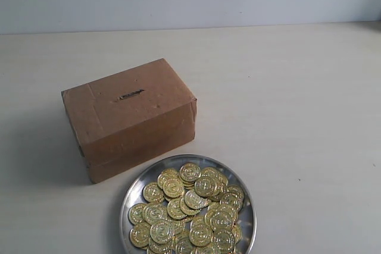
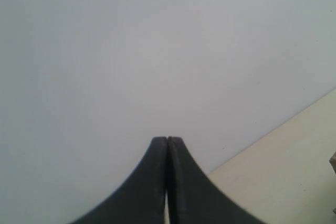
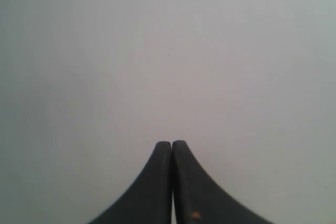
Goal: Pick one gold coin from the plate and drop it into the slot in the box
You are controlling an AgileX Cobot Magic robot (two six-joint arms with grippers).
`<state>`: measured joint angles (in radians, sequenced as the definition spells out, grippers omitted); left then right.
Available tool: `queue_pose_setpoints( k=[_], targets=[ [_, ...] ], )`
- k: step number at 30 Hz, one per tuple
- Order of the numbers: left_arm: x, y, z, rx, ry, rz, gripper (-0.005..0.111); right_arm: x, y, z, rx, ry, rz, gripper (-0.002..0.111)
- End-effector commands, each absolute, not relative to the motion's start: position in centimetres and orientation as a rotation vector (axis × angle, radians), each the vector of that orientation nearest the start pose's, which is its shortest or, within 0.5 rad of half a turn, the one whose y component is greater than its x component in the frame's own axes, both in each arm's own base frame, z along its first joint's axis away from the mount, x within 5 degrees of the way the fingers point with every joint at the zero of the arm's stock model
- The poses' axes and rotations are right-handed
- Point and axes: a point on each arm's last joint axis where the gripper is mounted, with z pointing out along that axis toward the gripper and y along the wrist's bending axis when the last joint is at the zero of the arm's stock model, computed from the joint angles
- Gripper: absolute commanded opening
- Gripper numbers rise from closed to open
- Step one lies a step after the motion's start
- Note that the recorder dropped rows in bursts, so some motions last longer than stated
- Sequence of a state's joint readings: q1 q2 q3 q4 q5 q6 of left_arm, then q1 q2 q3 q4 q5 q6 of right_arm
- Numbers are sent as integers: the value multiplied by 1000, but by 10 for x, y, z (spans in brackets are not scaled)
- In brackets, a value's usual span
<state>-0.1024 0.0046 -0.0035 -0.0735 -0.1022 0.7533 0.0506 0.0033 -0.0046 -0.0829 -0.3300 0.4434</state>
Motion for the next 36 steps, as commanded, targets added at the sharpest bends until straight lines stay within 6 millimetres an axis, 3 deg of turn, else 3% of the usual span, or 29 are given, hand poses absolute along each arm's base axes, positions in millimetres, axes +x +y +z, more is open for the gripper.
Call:
queue_pose_setpoints(
  k=[1, 23, 31, 34, 36],
  targets=[
    [55, -5, 222, 533, 1301, 478, 0, 50, 4, 238, 174, 1204, 375, 0],
    [55, -5, 220, 540, 1315, 475, 0, 55, 1, 189, 294, 1731, 282, 0],
    [55, -5, 221, 535, 1314, 471, 0, 55, 1, 189, 295, 1729, 284, 0],
    [56, -6, 215, 460, 1399, 344, 0, 55, 1, 190, 295, 1727, 285, 0],
    [56, -7, 207, 343, 1514, 159, 0, 55, 1, 190, 295, 1727, 285, 0]
  ],
)
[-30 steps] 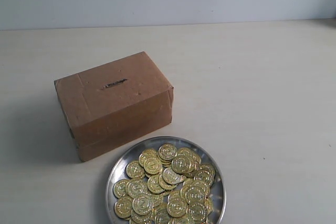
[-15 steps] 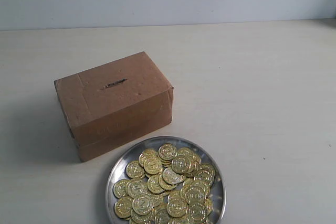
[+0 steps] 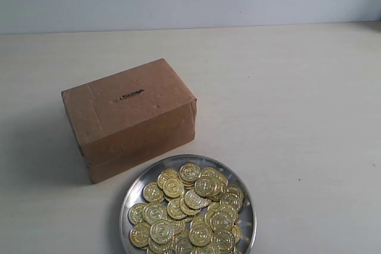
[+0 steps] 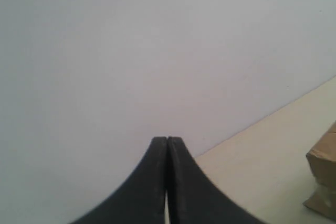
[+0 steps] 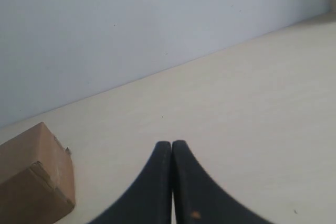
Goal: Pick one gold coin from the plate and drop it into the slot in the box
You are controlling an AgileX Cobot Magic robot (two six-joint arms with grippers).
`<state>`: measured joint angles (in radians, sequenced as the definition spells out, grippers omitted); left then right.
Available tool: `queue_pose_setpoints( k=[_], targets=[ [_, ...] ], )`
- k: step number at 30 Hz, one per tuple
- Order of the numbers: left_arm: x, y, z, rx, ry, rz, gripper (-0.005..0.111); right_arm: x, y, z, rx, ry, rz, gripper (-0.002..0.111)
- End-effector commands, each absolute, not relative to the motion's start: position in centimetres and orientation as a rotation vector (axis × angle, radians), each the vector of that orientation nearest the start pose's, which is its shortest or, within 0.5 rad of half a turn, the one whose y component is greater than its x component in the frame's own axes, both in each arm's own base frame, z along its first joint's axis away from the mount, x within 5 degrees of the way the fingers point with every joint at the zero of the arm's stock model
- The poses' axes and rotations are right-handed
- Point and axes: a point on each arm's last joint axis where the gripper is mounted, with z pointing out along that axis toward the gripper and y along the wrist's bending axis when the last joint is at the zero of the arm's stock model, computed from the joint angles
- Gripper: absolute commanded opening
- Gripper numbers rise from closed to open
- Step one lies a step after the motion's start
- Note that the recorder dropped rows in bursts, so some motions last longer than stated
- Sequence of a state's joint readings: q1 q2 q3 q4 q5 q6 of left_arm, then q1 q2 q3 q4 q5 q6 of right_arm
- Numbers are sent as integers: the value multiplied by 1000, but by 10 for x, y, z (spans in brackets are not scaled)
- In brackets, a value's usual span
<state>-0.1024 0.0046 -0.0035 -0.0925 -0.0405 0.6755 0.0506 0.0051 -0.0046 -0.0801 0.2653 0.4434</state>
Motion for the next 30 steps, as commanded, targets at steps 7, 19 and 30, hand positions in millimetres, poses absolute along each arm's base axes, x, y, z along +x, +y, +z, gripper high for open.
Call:
queue_pose_setpoints(
  k=[7, 19, 30],
  targets=[
    [54, -12, 188, 335, 1734, 28, 0, 55, 1, 190, 164, 1739, 174, 0],
    [52, -13, 182, 153, 1829, -148, 0, 55, 1, 189, 41, 1752, 69, 0],
    [52, -13, 182, 52, 1838, -225, 0, 55, 0, 187, 44, 1769, 68, 0]
  ],
)
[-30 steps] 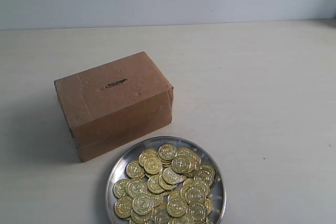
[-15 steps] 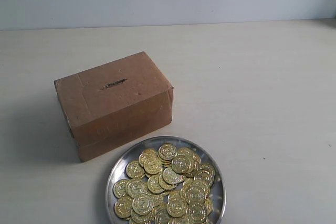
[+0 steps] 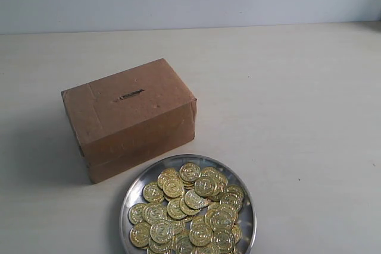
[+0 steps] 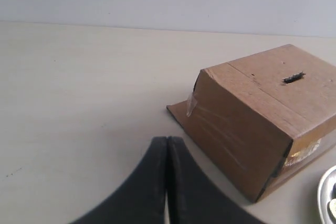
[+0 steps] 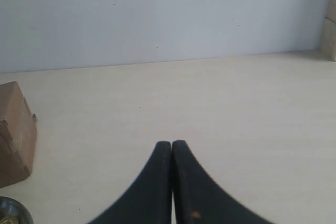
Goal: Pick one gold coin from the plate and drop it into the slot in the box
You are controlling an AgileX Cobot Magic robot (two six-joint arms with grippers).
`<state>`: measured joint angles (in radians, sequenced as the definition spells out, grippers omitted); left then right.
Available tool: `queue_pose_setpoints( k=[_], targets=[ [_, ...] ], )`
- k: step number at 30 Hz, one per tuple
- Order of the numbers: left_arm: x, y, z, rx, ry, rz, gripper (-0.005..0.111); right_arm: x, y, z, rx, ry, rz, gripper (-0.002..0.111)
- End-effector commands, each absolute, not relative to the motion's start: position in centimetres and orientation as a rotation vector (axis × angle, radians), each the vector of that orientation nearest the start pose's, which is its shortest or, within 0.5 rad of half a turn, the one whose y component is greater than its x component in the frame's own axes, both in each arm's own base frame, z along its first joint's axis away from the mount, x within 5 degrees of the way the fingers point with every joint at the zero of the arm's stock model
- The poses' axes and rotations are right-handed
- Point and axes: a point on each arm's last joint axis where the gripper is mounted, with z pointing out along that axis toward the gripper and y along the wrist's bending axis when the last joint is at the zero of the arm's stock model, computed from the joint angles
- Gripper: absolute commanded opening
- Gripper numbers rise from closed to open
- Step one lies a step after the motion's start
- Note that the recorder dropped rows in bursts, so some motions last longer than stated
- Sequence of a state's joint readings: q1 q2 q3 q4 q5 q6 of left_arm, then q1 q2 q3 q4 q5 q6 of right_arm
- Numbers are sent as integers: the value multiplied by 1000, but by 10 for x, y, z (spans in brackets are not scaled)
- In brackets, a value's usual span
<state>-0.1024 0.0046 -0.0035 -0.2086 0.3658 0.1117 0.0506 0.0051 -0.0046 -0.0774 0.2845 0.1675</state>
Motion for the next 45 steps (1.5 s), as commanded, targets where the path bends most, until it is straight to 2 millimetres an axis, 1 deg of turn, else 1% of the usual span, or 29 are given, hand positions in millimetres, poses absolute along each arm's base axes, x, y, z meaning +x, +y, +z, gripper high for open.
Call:
queue_pose_setpoints(
  k=[1, 10, 15, 45],
  targets=[
    [52, -13, 182, 52, 1838, -225, 0, 55, 0, 187, 44, 1773, 68, 0],
    [52, -13, 182, 52, 1838, -225, 0, 54, 0, 185, 42, 1797, 61, 0],
    [52, -13, 182, 52, 1838, -225, 0, 54, 0, 183, -7, 1819, 16, 0],
    [52, -13, 182, 53, 1838, -225, 0, 54, 0, 183, 4, 1819, 32, 0]
  ],
)
